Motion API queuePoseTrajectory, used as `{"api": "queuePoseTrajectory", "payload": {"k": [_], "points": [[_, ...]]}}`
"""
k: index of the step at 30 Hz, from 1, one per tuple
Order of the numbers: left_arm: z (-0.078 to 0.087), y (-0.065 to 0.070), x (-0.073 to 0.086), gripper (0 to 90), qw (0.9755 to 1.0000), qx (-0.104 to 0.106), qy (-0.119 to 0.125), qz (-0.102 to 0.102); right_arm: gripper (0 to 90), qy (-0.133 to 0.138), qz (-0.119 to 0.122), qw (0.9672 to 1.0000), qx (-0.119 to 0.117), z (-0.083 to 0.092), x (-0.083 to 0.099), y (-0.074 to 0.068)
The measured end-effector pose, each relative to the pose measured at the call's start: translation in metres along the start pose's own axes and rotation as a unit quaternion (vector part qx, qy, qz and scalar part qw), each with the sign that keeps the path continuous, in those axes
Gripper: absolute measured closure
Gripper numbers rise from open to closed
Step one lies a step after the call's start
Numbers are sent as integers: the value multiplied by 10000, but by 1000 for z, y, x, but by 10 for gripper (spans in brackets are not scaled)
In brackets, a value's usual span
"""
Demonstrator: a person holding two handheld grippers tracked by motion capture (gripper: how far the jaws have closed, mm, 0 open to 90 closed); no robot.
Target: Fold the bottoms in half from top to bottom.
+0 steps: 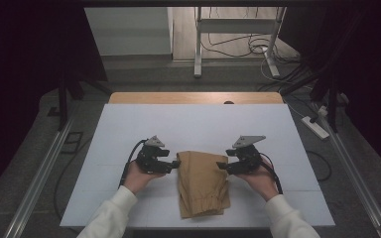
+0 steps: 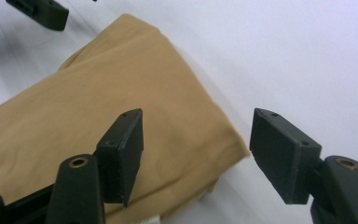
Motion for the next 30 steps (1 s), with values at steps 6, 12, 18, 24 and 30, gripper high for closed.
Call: {"api": "queuePoseTrajectory", "payload": {"k": [6, 12, 18, 24, 30], "points": [[-5, -4, -7, 269, 10000, -27, -15, 64, 352, -31, 1, 10000, -57, -12, -8, 5], [-15, -7, -23, 243, 10000, -45, -12, 74, 352, -36, -102, 9999, -32, -21, -13, 11], [-27, -14, -31, 232, 9999, -77, -101, 93, 352, -110, -73, 9999, 0, -28, -17, 17], [-37, -24, -29, 211, 9992, -113, -287, 241, 352, -243, -97, 9997, 28, -36, -16, 24], [-48, -28, -24, 189, 9982, -53, -527, 296, 347, -560, -44, 9984, -78, -51, -10, 26]]}}
Point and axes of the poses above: each handheld gripper's, and its own axes: z roughly backward along the jaws, x roughly out of its underside, y roughly to its right, the point moved 1 cm from there along -z, roughly forward along the jaws, and after that the axes turned 7 degrees about x, right-handed, at the moved point
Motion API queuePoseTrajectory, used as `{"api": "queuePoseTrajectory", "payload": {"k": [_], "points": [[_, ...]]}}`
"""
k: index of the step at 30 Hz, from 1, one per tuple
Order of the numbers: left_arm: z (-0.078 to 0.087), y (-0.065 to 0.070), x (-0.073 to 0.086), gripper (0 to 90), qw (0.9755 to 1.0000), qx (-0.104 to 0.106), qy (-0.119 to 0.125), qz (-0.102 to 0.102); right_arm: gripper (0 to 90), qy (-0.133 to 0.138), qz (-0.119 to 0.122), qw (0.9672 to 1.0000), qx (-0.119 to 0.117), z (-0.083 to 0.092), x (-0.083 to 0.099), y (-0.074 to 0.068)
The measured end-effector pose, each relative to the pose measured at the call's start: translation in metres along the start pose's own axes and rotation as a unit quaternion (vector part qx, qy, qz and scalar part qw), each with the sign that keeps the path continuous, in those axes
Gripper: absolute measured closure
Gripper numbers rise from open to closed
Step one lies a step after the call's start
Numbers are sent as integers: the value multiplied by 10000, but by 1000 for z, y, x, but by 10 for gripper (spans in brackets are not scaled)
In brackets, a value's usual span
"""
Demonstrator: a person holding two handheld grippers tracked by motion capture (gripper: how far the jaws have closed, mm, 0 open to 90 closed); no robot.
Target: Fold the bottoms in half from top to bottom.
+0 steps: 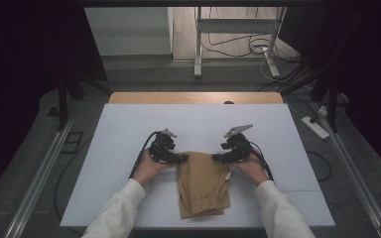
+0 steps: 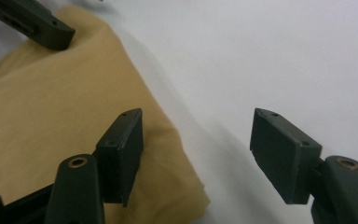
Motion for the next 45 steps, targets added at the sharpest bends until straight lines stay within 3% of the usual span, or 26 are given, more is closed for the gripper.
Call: {"api": "queuePoseTrajectory", "payload": {"k": [5, 12, 17, 24, 28, 32, 38, 45], "points": [[-6, 0, 3, 189, 9999, 81, -106, 5, 346, -208, 159, 9996, -129, -11, 2, -7], [-8, 1, 5, 217, 9999, 107, -44, 6, 346, -344, 75, 9991, -231, -10, 4, -9], [-8, 5, 7, 382, 9994, 333, -26, -71, 450, -460, 132, 9984, -294, -8, 3, -14], [-7, 11, 8, 577, 9992, 269, -110, -266, 647, -495, 38, 9980, -386, -5, 3, -15], [-6, 13, 9, 675, 9988, 268, -97, -409, 745, -475, 115, 9981, -375, -4, 3, -17], [-6, 16, 8, 711, 9985, 244, -81, -488, 799, -433, 238, 9984, -266, -3, 1, -20], [-2, 16, 7, 733, 9981, 254, 2, -557, 823, -345, 286, 9987, -255, 0, 0, -20], [10, 17, 2, 735, 9977, 181, 266, -602, 827, -6, 353, 9994, -63, 7, -5, -21]]}}
Point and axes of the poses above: each handheld gripper's, and its own axes: z roughly backward along the jaws, x roughly out of its underside, y roughly to its right, the point moved 1 cm from there along -z, roughly forward along the jaws, and after that the axes turned 7 degrees about x, right-handed, at the moved point
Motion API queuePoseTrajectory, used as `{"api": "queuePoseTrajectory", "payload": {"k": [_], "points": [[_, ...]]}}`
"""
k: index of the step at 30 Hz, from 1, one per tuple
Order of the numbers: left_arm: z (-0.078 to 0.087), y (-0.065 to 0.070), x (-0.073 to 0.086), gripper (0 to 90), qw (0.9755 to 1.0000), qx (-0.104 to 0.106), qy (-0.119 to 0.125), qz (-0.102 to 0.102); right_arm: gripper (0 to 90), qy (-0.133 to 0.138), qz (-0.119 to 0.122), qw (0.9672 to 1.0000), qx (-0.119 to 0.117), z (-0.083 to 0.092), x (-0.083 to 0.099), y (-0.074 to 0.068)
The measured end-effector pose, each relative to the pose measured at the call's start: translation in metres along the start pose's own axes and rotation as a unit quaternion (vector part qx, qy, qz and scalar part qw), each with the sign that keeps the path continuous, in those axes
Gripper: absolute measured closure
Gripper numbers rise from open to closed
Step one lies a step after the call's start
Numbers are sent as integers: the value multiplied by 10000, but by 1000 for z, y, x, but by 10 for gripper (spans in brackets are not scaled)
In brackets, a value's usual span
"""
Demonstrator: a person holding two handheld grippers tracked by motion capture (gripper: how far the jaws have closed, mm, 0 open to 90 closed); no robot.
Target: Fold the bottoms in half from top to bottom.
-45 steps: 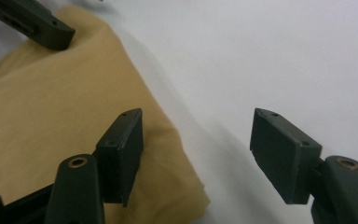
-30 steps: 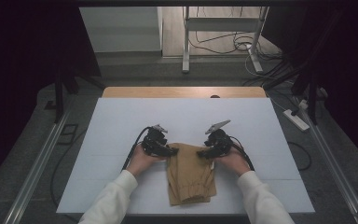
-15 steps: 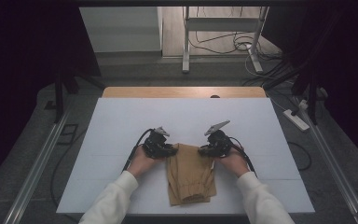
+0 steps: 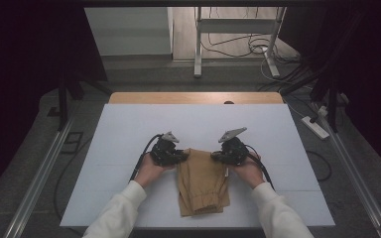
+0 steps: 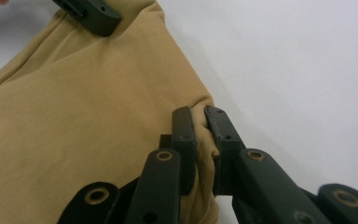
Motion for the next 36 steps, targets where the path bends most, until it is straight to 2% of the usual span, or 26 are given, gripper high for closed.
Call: {"api": "queuePoseTrajectory", "payload": {"k": [9, 16, 32, 36], "points": [[6, -10, -10, 736, 9998, -125, 148, -14, 828, 286, 41, 9993, 216, 3, -13, 4], [10, -20, -22, 735, 9996, -188, 225, -11, 829, 477, -105, 9985, 259, -1, -21, 16], [12, -46, -50, 730, 9988, -341, 353, 10, 828, 638, -297, 9963, 484, -10, -42, 40], [11, -56, -56, 729, 9986, -407, 338, 31, 828, 746, -508, 9947, 492, -17, -47, 49]]}}
Point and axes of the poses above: each handheld gripper's, and its own axes: z roughly backward along the jaws, x roughly out of its underside, y roughly to its right, the point moved 1 cm from there along -z, roughly forward along the jaws, and after that the axes turned 7 degrees about x, right-handed, at the moved point
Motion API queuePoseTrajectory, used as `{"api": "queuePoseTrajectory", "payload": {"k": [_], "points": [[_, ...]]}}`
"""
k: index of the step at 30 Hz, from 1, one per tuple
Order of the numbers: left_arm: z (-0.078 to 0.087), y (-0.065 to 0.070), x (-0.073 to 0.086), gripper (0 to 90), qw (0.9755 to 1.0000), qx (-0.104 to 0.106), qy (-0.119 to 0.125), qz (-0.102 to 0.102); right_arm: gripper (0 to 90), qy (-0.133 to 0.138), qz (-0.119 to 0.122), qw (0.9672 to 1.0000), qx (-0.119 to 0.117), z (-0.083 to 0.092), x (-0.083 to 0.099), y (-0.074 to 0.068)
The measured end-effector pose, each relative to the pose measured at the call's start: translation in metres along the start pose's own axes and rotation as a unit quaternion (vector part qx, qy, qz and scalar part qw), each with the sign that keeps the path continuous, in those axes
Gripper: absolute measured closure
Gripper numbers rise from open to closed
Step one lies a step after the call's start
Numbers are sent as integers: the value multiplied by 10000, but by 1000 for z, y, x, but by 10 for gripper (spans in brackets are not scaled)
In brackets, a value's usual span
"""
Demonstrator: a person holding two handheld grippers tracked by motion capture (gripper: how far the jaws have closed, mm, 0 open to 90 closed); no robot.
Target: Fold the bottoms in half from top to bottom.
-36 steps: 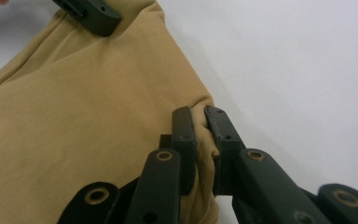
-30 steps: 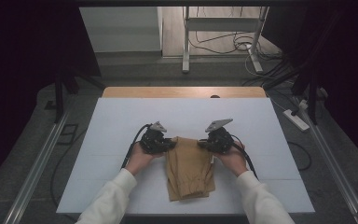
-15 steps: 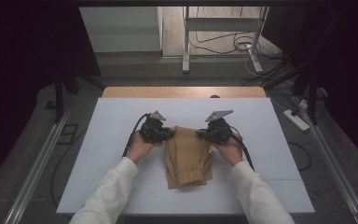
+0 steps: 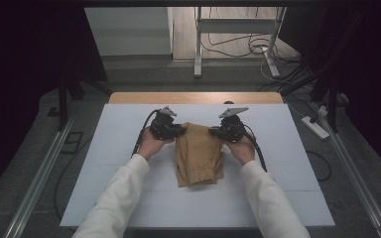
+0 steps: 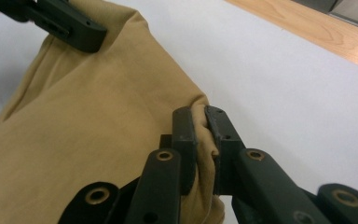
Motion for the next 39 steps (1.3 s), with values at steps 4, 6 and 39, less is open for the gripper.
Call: {"api": "queuePoseTrajectory", "payload": {"k": [4, 6, 39], "points": [[-3, -8, -3, 727, 10000, -30, -24, 57, 828, 2, -8, 10000, 55, -7, -4, 3], [-4, -10, -6, 724, 9999, -84, -36, 58, 828, -7, -1, 10000, 82, -9, -6, 5], [13, 3, 1, 278, 9999, -86, -108, -61, 422, -57, 141, 9998, -138, 7, -5, 7]]}}
Point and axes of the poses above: each handheld gripper's, and its own axes: z roughly backward along the jaws, x roughly out of its underside, y roughly to its right, the point moved 1 cm from there along -z, roughly forward along the jaws, and after that the axes turned 7 degrees about x, right-handed, at the moved point
